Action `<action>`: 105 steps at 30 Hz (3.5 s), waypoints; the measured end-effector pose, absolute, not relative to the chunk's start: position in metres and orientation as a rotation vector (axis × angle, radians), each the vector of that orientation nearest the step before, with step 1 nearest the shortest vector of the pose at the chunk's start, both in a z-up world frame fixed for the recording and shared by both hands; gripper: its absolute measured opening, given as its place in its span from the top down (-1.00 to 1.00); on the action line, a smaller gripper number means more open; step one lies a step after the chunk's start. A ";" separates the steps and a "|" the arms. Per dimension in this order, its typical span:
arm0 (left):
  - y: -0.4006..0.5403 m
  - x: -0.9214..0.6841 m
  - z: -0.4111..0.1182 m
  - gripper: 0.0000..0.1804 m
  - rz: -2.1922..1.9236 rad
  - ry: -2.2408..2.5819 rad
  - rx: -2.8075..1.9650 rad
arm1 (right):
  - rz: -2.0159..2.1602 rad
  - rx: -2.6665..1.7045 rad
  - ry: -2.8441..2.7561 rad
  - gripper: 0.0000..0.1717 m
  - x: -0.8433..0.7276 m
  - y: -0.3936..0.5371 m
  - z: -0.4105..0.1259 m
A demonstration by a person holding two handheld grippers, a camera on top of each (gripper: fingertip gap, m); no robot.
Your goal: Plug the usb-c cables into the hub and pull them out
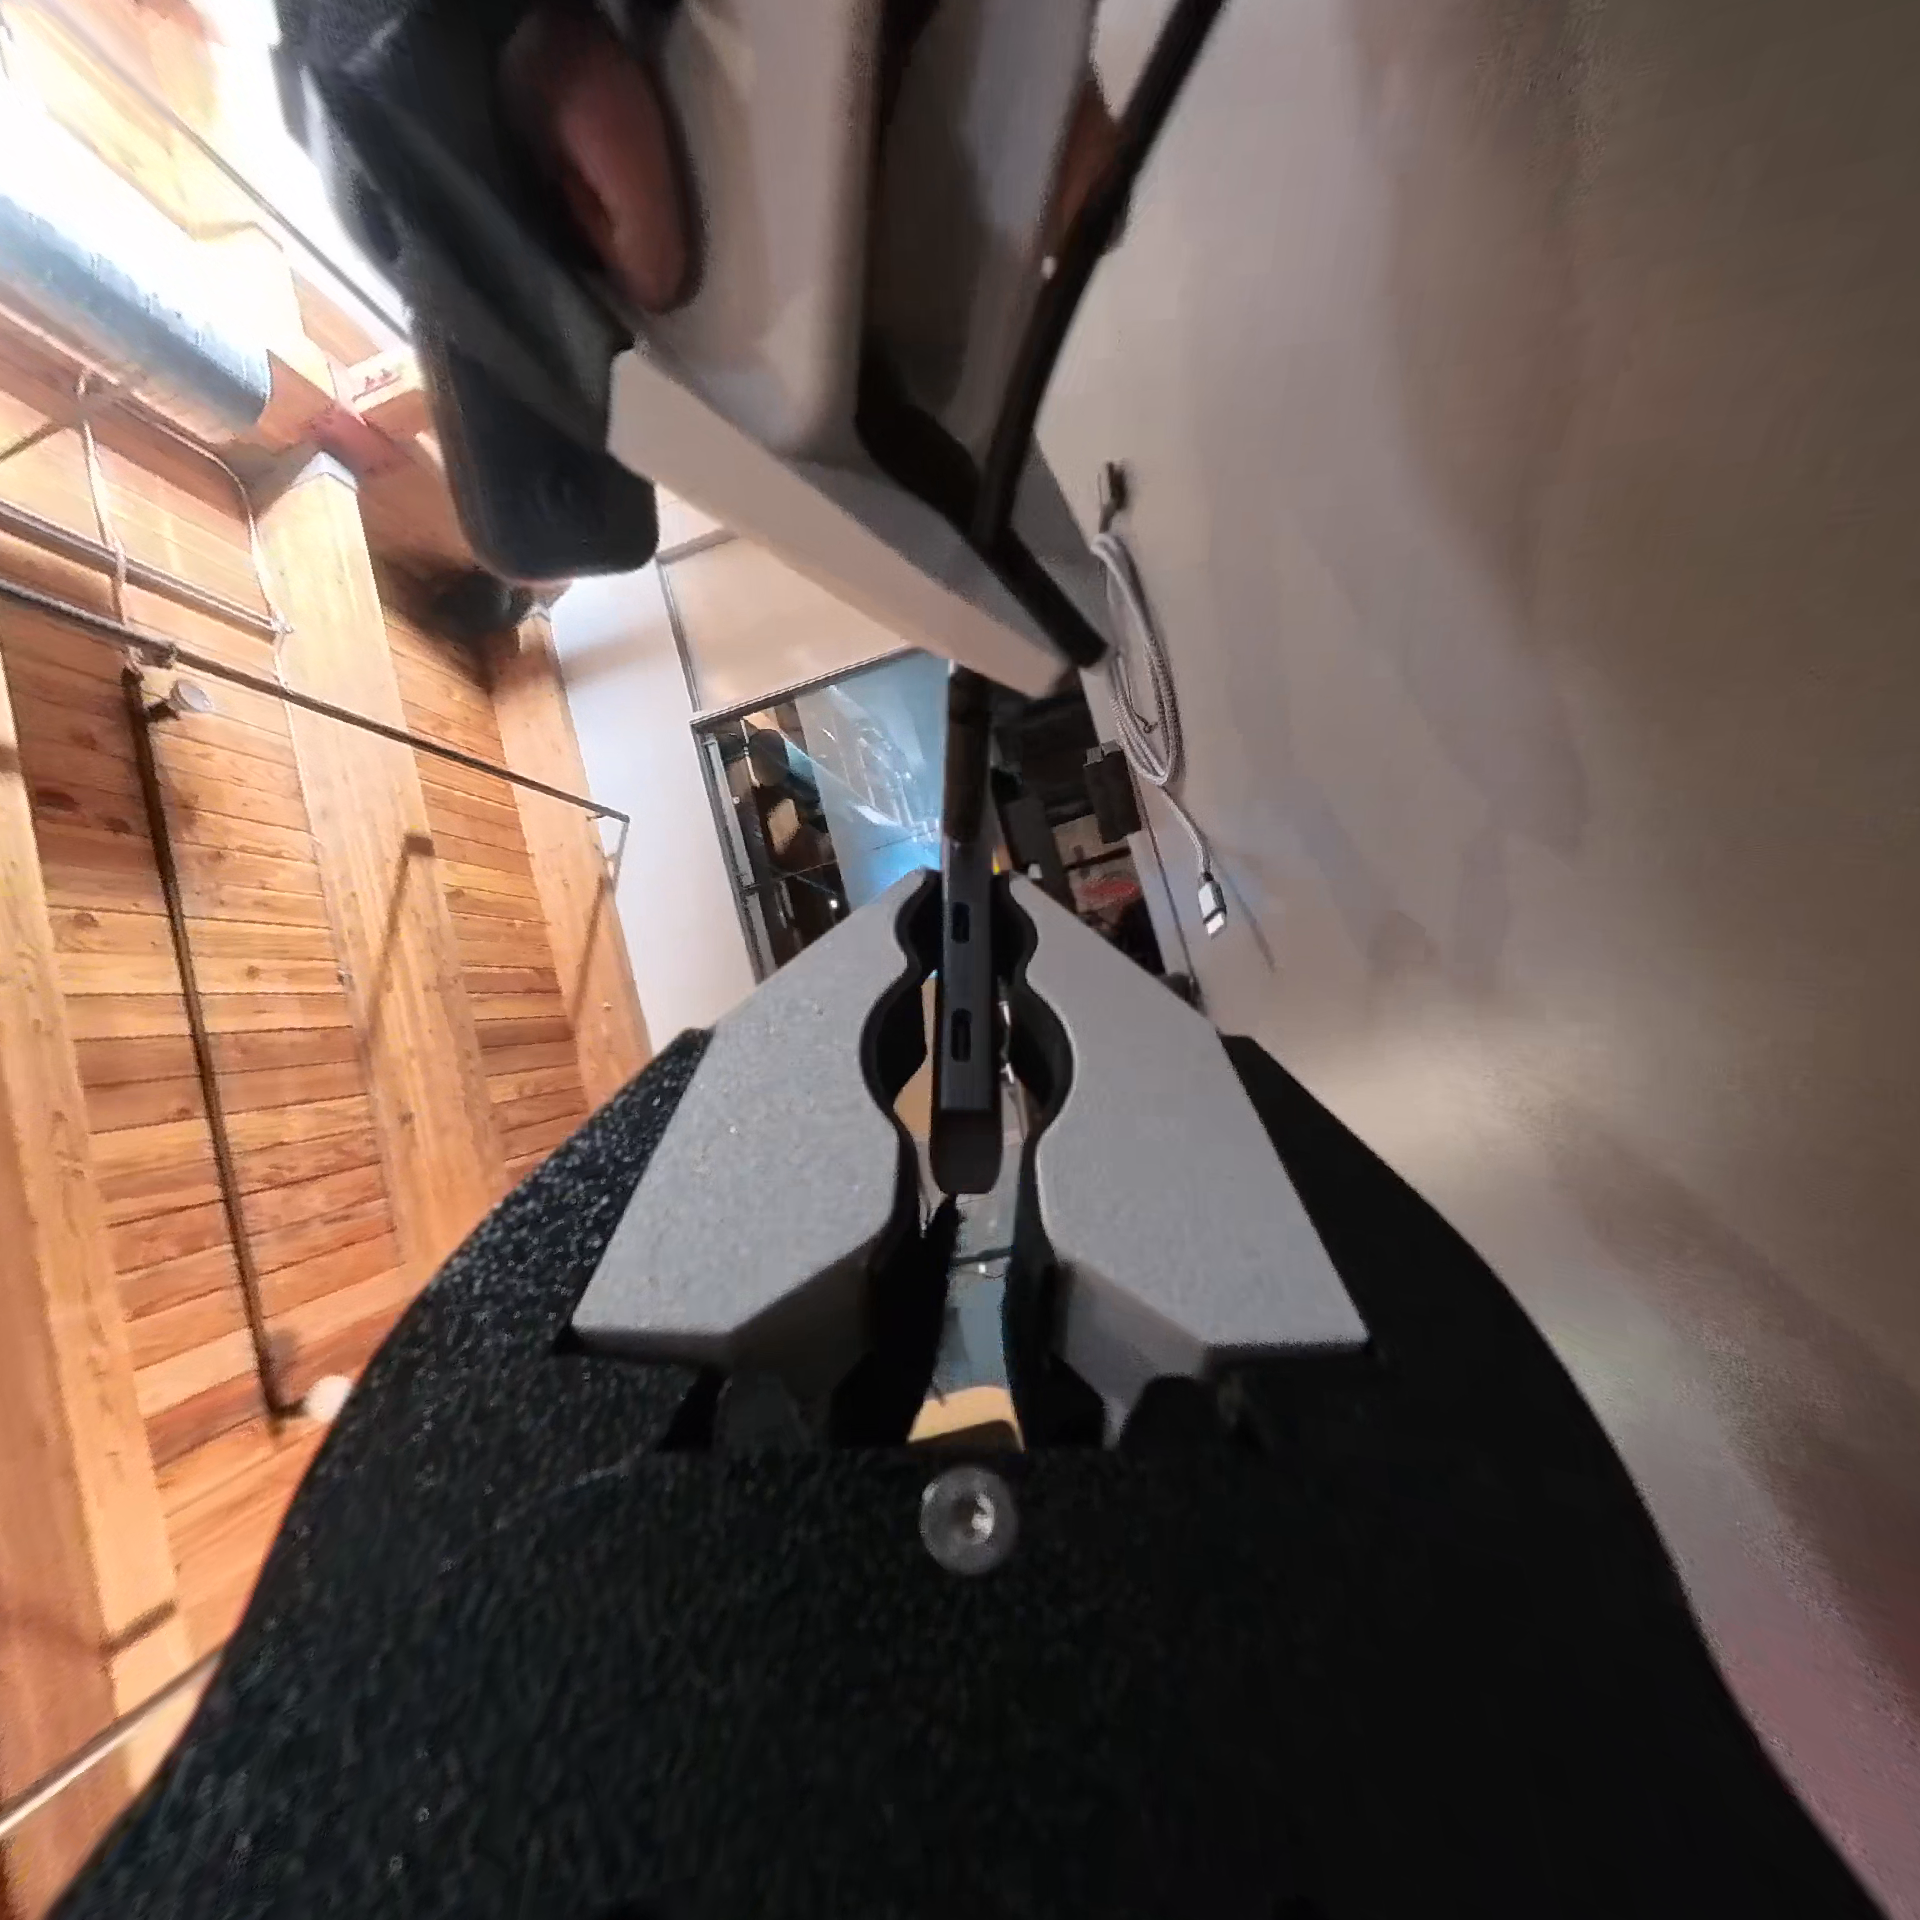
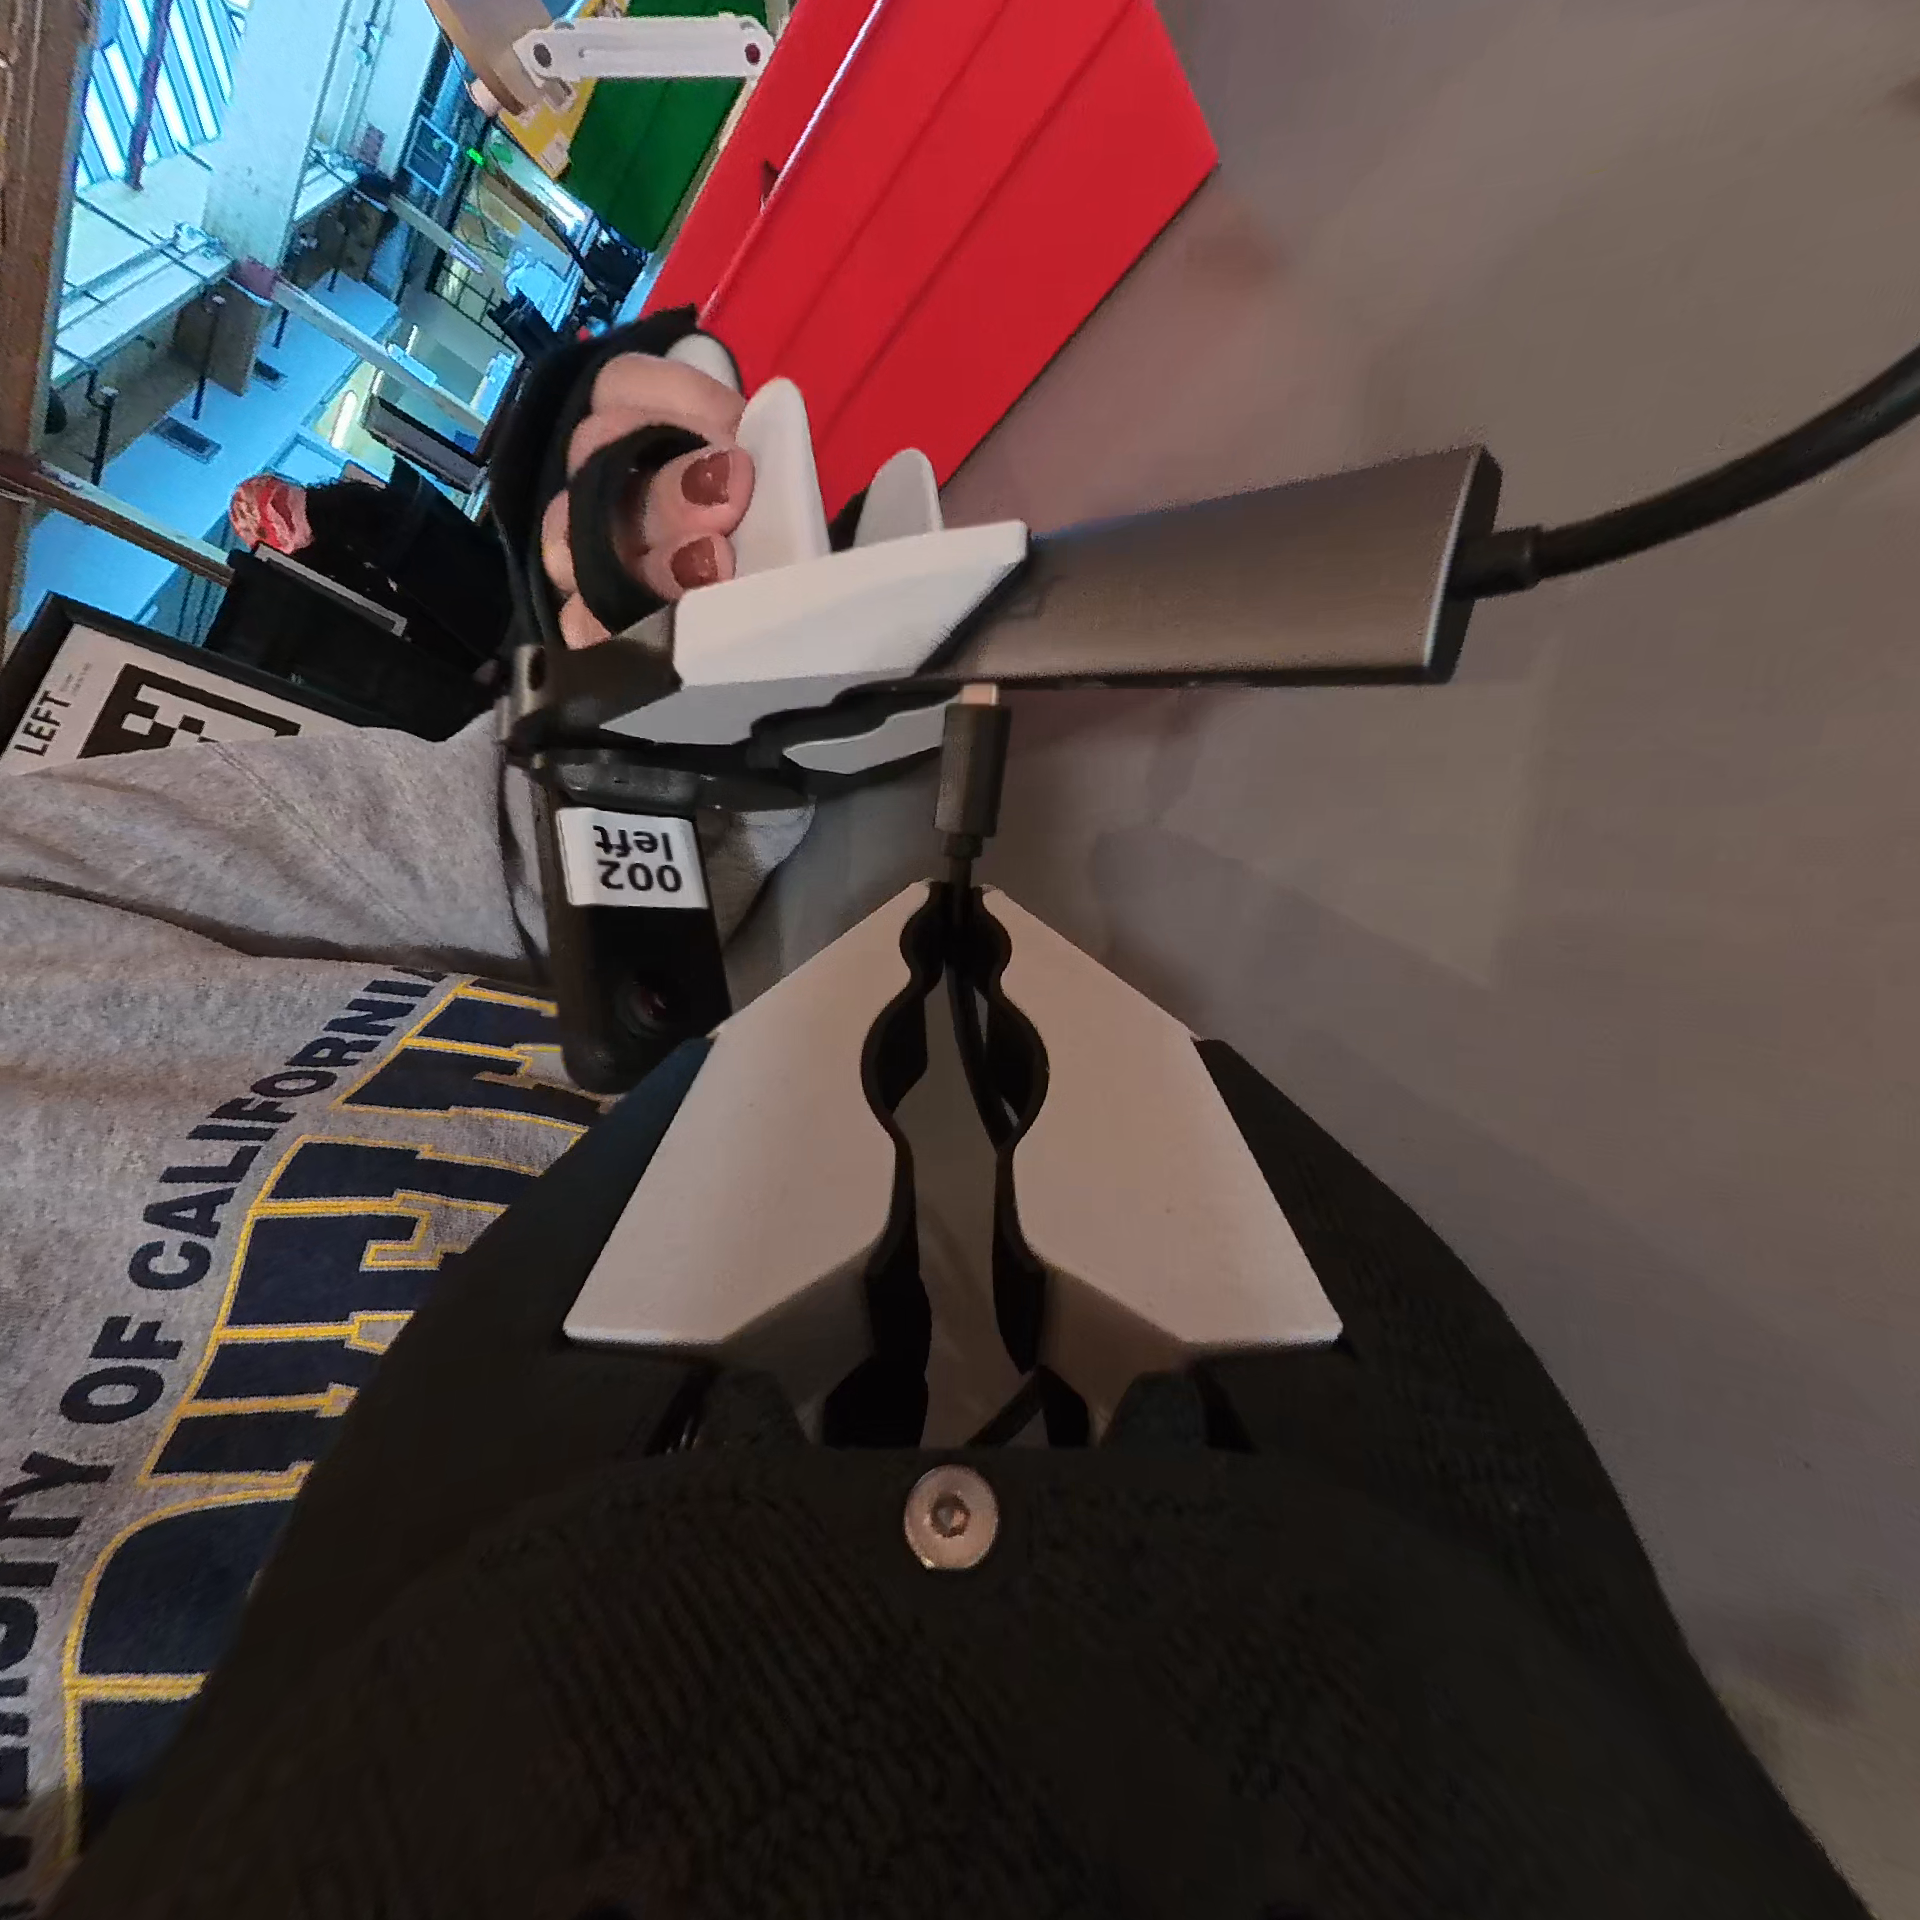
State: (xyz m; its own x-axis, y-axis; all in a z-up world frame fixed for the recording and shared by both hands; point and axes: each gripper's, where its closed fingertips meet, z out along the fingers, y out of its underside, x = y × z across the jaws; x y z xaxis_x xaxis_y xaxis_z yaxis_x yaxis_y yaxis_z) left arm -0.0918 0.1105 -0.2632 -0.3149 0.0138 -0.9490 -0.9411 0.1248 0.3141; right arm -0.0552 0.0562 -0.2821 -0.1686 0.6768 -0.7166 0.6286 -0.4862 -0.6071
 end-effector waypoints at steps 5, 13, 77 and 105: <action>0.109 -0.097 -0.267 0.93 1.319 1.490 -1.019 | 1.751 -1.964 -1.513 0.99 -0.059 0.067 -0.279; 0.112 -0.110 -0.283 0.91 1.210 1.413 -1.298 | 1.544 -1.937 -1.488 0.99 -0.069 0.084 -0.287; 0.109 -0.102 -0.278 0.60 0.532 1.115 -1.587 | 0.237 -0.860 -1.778 1.00 -0.082 0.109 -0.283; 0.121 -0.140 -0.294 0.91 0.800 1.243 -1.520 | 0.326 -1.067 -1.858 0.64 -0.143 0.222 -0.289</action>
State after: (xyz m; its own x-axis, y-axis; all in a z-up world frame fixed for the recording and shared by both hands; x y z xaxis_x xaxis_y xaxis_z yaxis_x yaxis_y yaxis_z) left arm -0.1399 0.1212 -0.2941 0.2597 -0.3181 -0.9118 -0.9617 0.0011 -0.2743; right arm -0.1430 0.2217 -0.2889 -0.1834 0.7834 0.5938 0.5348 0.5864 -0.6084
